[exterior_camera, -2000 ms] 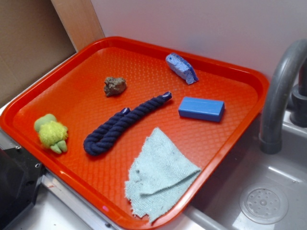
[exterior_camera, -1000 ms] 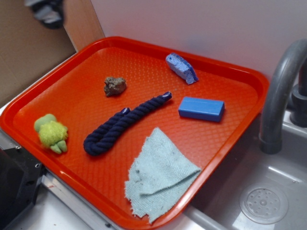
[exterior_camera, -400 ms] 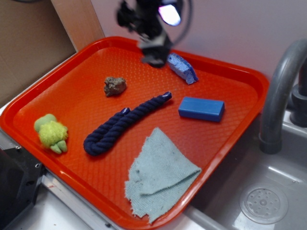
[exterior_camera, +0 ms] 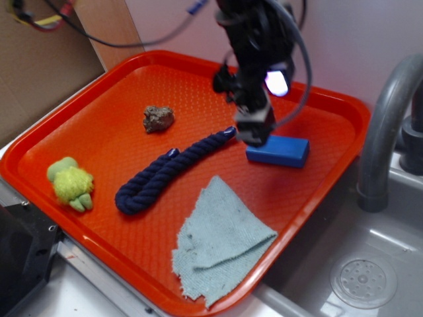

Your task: Grab the blue block.

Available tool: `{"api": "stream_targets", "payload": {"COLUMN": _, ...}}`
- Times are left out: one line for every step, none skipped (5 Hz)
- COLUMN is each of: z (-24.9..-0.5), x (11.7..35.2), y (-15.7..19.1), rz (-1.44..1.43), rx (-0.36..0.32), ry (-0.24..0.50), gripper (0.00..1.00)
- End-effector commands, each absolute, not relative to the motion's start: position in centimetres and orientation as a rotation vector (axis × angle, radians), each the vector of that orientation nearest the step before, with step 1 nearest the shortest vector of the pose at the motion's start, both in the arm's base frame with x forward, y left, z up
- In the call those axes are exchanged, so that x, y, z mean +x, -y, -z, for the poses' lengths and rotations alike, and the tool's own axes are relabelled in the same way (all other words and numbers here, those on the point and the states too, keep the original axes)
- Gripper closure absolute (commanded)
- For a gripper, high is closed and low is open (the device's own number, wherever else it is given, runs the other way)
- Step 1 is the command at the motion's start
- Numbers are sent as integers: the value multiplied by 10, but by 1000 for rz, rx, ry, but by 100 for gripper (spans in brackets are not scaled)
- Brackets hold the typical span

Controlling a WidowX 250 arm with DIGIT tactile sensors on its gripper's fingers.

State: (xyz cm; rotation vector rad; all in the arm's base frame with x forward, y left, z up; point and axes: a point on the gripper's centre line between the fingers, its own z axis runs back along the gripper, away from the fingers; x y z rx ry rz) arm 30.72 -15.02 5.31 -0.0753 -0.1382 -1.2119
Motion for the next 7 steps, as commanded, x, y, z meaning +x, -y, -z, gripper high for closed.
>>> {"api": "stream_targets", "payload": {"z": -59, "x": 297, "y": 173, "rz": 1343, "rx": -134, "ry": 172, "gripper": 0}}
{"api": "stream_targets", "payload": {"z": -45, "x": 299, "y": 178, "rz": 1357, "rx": -147, "ry": 142, "gripper": 0}}
{"api": "stream_targets", "payload": {"z": -22, "x": 302, "y": 177, "rz": 1364, "rx": -156, "ry": 73, "gripper": 0}}
{"api": "stream_targets", "payload": {"z": -10, "x": 298, "y": 175, "rz": 1337, "rx": -153, "ry": 64, "gripper": 100}}
{"api": "stream_targets", "payload": {"z": -13, "x": 298, "y": 172, "rz": 1288, "rx": -127, "ry": 86, "gripper": 100}}
{"api": "stream_targets", "payload": {"z": -25, "x": 297, "y": 166, "rz": 1226, "rx": -60, "ry": 58, "gripper": 100}}
{"api": "stream_targets", "payload": {"z": -63, "x": 295, "y": 156, "rz": 982, "rx": 75, "ry": 44, "gripper": 100}}
